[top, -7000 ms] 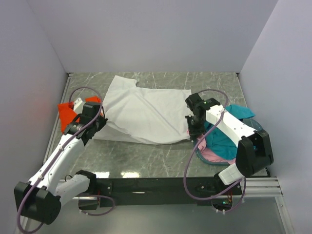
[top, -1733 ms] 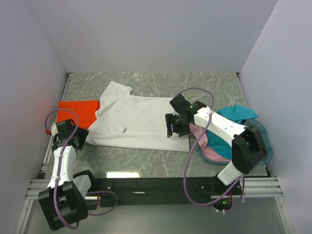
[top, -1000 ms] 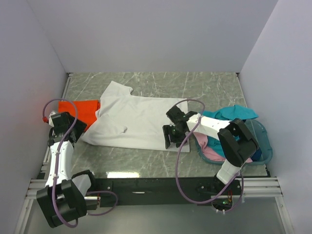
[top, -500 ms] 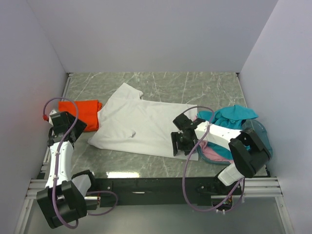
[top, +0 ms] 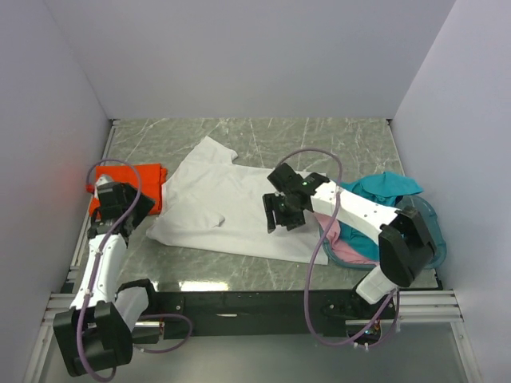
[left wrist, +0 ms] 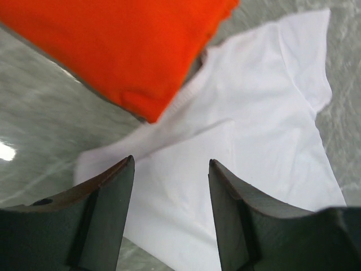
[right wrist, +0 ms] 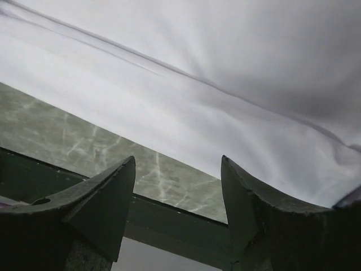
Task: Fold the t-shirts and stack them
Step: Fold the tshirt
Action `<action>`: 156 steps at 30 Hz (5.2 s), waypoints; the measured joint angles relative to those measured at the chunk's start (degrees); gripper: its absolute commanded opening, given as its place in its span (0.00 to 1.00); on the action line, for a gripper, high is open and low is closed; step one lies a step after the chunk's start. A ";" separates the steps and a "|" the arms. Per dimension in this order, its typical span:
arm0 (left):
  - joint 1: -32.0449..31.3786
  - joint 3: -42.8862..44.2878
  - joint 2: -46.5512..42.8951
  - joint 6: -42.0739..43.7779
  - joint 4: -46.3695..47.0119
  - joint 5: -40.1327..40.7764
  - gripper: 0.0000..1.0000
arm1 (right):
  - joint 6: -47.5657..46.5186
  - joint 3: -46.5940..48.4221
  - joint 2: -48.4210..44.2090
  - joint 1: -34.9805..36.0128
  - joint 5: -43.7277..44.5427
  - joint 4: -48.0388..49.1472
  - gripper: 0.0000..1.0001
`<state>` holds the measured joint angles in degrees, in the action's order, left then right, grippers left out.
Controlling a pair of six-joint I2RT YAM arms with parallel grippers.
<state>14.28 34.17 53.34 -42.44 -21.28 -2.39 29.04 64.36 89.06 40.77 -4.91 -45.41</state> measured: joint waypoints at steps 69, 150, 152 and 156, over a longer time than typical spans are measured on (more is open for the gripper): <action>-23.32 1.20 24.28 -18.53 16.04 5.60 0.55 | 0.13 0.15 10.19 8.57 4.94 9.79 0.70; -24.04 15.98 24.06 -9.27 6.69 6.73 0.56 | -16.74 24.74 29.70 -27.76 11.39 1.16 0.59; -24.04 15.91 24.06 -9.27 6.93 6.69 0.56 | -17.05 24.33 29.70 -27.87 10.99 1.11 0.58; -24.09 14.82 23.96 -9.29 7.30 6.49 0.56 | -17.57 23.28 29.46 -27.91 9.62 1.20 0.58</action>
<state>-9.80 48.99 77.30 -51.72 -13.98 4.10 11.46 87.64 118.52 12.86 4.71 -44.21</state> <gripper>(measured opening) 0.560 0.582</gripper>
